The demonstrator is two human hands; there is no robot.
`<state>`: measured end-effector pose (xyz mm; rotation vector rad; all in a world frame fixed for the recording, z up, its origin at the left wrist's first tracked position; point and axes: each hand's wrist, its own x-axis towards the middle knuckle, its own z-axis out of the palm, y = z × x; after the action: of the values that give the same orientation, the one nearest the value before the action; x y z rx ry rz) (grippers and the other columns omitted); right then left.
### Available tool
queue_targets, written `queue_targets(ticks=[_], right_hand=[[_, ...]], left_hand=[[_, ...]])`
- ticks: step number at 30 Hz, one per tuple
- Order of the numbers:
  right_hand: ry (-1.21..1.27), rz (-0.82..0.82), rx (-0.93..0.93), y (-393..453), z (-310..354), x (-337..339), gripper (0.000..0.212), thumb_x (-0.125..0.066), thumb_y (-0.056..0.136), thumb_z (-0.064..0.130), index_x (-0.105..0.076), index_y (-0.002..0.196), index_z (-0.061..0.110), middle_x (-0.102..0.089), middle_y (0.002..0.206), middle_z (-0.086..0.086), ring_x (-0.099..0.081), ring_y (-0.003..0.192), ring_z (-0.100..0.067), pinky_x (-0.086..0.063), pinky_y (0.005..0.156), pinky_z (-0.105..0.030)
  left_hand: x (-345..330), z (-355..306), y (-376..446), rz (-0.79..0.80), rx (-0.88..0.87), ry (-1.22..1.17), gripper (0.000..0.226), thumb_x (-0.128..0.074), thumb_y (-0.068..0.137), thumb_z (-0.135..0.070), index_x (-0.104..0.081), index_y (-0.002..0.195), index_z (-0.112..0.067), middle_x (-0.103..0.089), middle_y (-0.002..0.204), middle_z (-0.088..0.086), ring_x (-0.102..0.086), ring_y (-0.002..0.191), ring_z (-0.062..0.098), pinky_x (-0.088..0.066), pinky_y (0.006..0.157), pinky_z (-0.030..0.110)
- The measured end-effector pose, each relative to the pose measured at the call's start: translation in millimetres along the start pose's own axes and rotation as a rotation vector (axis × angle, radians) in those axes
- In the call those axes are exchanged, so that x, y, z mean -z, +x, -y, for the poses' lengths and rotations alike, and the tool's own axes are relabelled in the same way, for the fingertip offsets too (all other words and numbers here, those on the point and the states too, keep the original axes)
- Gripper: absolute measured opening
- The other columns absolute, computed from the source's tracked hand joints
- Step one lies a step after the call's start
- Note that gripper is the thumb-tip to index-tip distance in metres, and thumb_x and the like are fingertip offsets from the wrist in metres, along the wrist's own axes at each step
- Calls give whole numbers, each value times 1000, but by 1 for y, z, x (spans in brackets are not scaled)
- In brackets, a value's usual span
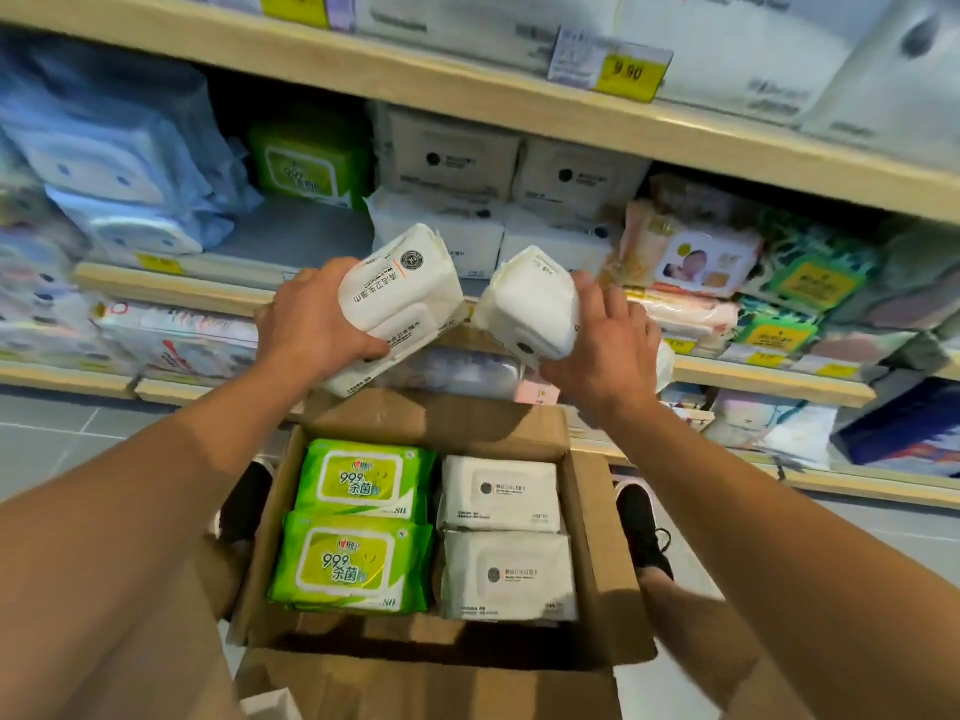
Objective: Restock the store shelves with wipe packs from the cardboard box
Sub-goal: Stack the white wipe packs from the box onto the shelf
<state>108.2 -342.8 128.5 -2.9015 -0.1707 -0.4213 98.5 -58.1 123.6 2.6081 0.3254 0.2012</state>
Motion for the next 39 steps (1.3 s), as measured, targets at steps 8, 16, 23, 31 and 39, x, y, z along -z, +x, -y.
queue_targets(ticks=[8, 16, 23, 31, 39], right_hand=[[-218, -140, 22, 93, 3, -8, 82, -78, 67, 34, -38, 137, 19, -50, 124, -13, -45, 112, -36, -34, 94, -46], [-235, -50, -2, 170, 8, -18, 65, -68, 76, 29, -42, 136, 24, -50, 134, -16, -45, 121, -38, -35, 104, -45], [-381, -54, -13, 198, -9, -30, 88, -65, 80, 17, -17, 151, 34, -25, 156, -10, -19, 144, -35, -10, 118, -50], [-317, -164, 0, 176, -2, -34, 74, -49, 84, 6, -23, 152, 19, -27, 152, -20, -20, 140, -42, -5, 118, -52], [-312, -42, 137, 113, -6, -33, 77, -64, 85, 26, -22, 150, 24, -27, 155, -12, -22, 142, -37, -15, 115, -49]], left_hand=[[-10, -6, 47, -48, -34, -4, 94, -89, 47, -46, -43, 129, -36, -57, 114, 6, -51, 108, 34, -42, 90, 49], [-13, -7, 79, -81, -62, 2, 93, -88, 49, -45, -43, 129, -36, -56, 115, 6, -49, 110, 33, -37, 89, 50], [-18, -13, 93, -97, -58, -8, 87, -87, 48, -46, -46, 123, -33, -55, 112, 4, -48, 109, 32, -36, 89, 48], [-21, -23, 85, -132, -87, 27, 89, -87, 49, -46, -44, 127, -33, -54, 114, 5, -46, 108, 32, -34, 90, 45], [-6, -49, 81, -267, -147, 114, 81, -83, 54, -46, -48, 124, -26, -53, 114, 10, -45, 108, 33, -30, 91, 44]])
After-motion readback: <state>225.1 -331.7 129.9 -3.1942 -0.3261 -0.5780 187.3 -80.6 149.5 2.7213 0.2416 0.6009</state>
